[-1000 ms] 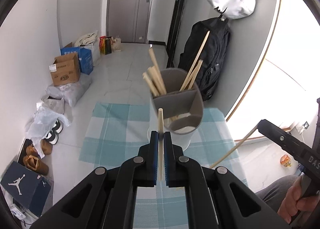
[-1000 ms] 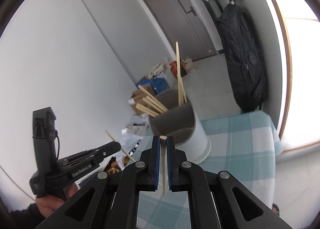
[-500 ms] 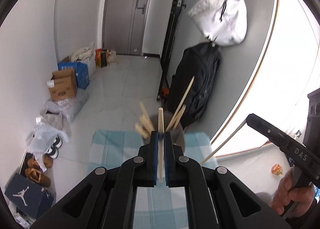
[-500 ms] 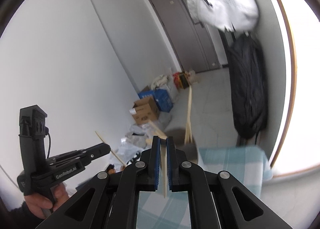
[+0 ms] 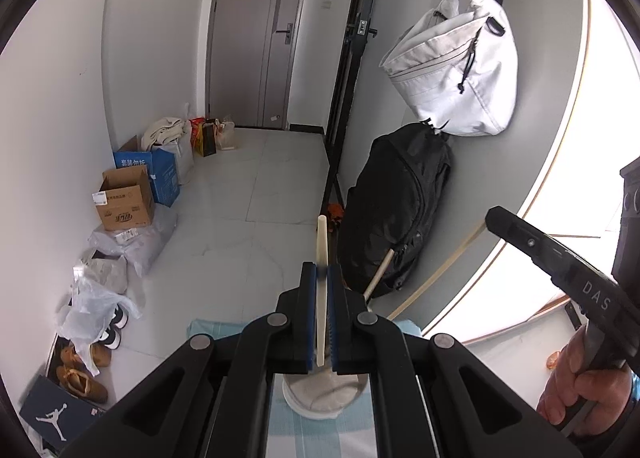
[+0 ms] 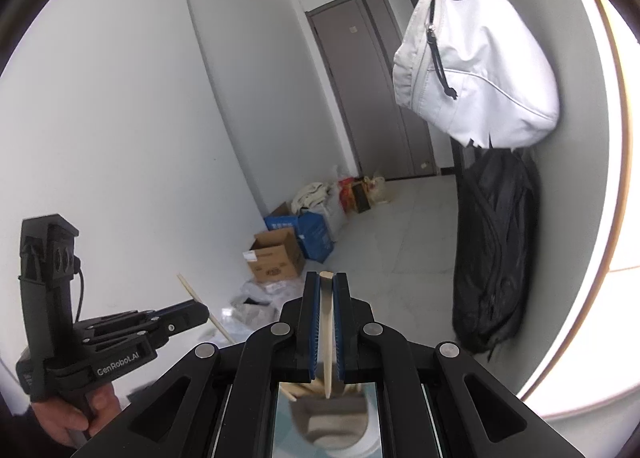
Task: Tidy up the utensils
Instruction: 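Lift both held chopsticks and carry them above the utensil holder, then open both grippers to drop the chopsticks into the holder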
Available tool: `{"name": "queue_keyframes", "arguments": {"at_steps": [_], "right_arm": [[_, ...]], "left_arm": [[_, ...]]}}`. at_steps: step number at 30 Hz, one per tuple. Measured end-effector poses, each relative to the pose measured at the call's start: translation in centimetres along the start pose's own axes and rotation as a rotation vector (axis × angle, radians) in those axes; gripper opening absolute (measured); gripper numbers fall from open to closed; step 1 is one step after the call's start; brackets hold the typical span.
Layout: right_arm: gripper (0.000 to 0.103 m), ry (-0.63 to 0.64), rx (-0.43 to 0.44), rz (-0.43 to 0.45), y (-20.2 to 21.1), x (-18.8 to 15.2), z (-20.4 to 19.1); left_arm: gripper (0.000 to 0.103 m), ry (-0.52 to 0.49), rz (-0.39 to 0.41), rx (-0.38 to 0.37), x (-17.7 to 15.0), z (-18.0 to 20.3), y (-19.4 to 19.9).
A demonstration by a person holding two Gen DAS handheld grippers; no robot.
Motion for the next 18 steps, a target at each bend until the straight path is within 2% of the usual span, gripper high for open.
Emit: {"name": "queue_keyframes", "arguments": {"at_steps": [2,8,14,18], "right_arm": [[0.006,0.0,0.003,-0.017,-1.5,-0.1,0.1],[0.006,0.057,-0.023,-0.094,-5.8,-2.1,0.3],[0.005,0.107,-0.018,-0.137,-8.1,-4.1,-0.4],[0.006,0.091,-0.004,-0.155,-9.2,-5.5,0.0]], "left_arm": [[0.001,-0.019,-0.005,0.011,0.0,-0.1,-1.2],[0.001,-0.007,-0.048,-0.019,-0.9,-1.0,-4.0],[0.001,-0.016,-0.091,-0.041,-1.6,-1.2,-5.9],[0.001,-0.026,-0.113,-0.049,-2.1,-1.1,-6.7]]}}
Point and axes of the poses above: each gripper's, at about its wrist camera, not at the fingertips, and y roughly against the way its jaws point, z to its right, x to its top, the point moved 10 cm from there along -y, roughly the way its jaws point, and after that the axes turned 6 degrees about -z, right-handed, at the moved point
